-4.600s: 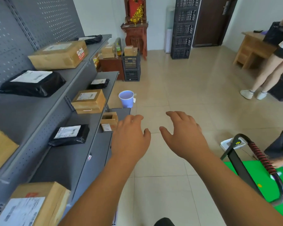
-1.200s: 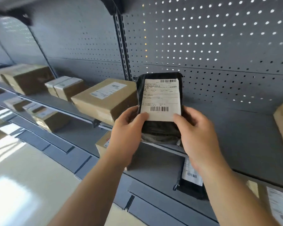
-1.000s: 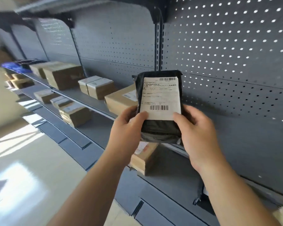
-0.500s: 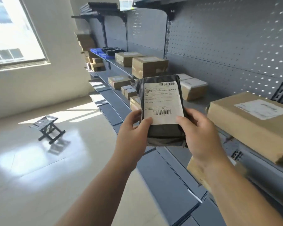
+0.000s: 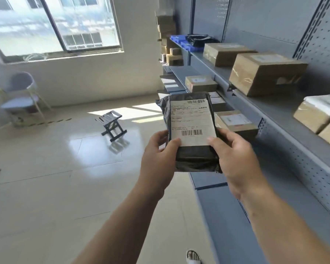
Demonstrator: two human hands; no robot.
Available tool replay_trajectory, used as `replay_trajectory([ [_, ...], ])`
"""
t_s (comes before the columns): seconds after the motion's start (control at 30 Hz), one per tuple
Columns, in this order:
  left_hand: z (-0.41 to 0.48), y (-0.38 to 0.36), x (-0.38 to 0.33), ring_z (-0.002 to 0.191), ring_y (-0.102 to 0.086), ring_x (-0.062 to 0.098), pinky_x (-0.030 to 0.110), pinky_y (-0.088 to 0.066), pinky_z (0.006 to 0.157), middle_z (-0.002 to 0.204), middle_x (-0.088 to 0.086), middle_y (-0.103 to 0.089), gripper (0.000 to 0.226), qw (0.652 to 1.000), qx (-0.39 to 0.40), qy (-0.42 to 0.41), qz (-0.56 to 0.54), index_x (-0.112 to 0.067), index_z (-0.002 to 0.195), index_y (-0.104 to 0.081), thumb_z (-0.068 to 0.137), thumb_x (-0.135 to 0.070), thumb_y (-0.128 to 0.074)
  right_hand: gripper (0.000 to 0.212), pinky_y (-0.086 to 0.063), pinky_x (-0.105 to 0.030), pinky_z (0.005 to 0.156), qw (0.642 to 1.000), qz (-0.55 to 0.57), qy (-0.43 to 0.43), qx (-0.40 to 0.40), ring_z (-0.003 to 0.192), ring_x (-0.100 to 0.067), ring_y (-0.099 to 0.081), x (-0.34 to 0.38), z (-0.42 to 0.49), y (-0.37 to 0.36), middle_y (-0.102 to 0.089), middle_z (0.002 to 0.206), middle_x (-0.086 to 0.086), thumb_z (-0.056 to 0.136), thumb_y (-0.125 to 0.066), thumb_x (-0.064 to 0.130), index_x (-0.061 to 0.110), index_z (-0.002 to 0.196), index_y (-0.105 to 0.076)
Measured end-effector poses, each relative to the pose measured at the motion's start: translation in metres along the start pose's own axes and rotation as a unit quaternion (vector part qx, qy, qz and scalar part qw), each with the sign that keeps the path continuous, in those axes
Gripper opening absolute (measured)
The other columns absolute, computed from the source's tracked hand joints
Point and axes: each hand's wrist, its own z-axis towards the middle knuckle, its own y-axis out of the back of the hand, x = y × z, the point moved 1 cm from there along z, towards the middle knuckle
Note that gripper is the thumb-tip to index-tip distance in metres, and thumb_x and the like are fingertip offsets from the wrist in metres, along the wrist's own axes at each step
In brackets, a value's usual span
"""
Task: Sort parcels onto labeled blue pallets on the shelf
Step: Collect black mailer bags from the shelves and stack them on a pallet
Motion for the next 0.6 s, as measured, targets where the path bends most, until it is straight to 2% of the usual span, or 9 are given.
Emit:
replay_trajectory([
  [0.13, 0.069, -0.01, -0.007, 0.106, -0.072, 0.019, 0.047, -0.063, 0.087, 0.122, -0.004, -0.072, 0.047, 0.999, -0.042, 0.015, 0.018, -0.027, 0.125, -0.064, 0.08, -0.04, -0.061, 0.027, -0.064, -0.033, 0.074, 0.999, 0.02, -0.016, 0.043, 0.099, -0.014, -0.074, -0.012, 0.083, -0.018, -0.078, 0.106, 0.008, 0.091, -0.064, 0.033, 0.029, 0.116, -0.071],
  [0.33, 0.162, -0.011, -0.017, 0.106, -0.072, 0.017, 0.048, -0.061, 0.09, 0.116, -0.007, -0.073, 0.03, 0.993, -0.113, 0.004, 0.031, -0.039, 0.11, -0.066, 0.081, -0.042, -0.062, 0.021, -0.064, -0.034, 0.068, 0.993, 0.045, -0.03, 0.107, 0.096, -0.014, -0.075, -0.02, 0.191, -0.057, -0.077, 0.103, 0.01, 0.096, -0.062, 0.028, 0.032, 0.115, -0.07],
  [0.43, 0.199, -0.002, -0.014, 0.107, -0.071, 0.018, 0.049, -0.061, 0.09, 0.118, -0.005, -0.072, 0.032, 0.989, -0.146, 0.008, 0.028, -0.038, 0.113, -0.066, 0.081, -0.042, -0.062, 0.019, -0.063, -0.031, 0.066, 0.988, 0.051, -0.041, 0.138, 0.094, -0.013, -0.075, -0.028, 0.23, -0.082, -0.077, 0.103, 0.011, 0.098, -0.062, 0.027, 0.032, 0.115, -0.069],
  [0.6, 0.266, 0.021, -0.004, 0.103, -0.073, 0.016, 0.048, -0.061, 0.09, 0.117, -0.004, -0.073, 0.038, 0.983, -0.18, 0.015, 0.018, -0.033, 0.117, -0.067, 0.08, -0.042, -0.063, 0.018, -0.063, -0.033, 0.066, 0.981, 0.057, -0.061, 0.175, 0.093, -0.015, -0.076, -0.044, 0.291, -0.128, -0.078, 0.104, 0.008, 0.098, -0.063, 0.022, 0.029, 0.112, -0.07],
])
